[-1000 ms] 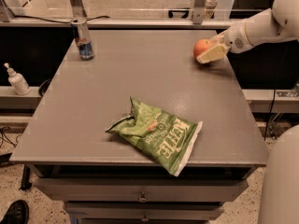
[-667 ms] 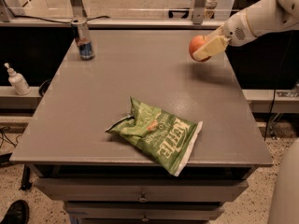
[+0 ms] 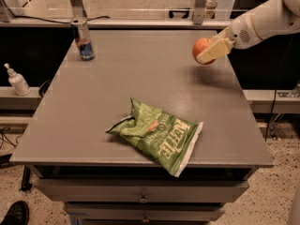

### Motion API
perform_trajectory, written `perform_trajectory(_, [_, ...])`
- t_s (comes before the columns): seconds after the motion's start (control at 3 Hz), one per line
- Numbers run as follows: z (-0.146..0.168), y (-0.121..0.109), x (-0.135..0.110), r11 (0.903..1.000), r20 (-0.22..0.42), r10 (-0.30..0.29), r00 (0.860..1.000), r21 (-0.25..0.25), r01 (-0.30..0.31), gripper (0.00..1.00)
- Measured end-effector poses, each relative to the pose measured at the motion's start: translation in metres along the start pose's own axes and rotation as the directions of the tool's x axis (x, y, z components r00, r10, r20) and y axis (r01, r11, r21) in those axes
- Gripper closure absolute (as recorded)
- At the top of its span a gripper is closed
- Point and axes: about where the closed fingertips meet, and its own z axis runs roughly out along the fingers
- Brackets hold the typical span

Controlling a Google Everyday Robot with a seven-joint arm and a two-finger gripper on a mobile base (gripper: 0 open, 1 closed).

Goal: Move apple near green jalapeno chip bag

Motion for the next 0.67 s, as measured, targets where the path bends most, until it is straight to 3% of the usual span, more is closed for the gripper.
perform_trajectory(0.67, [-0.018, 0.064, 0.015, 0.9981, -0.011, 0.042, 0.999, 0.045, -0.042, 1.0])
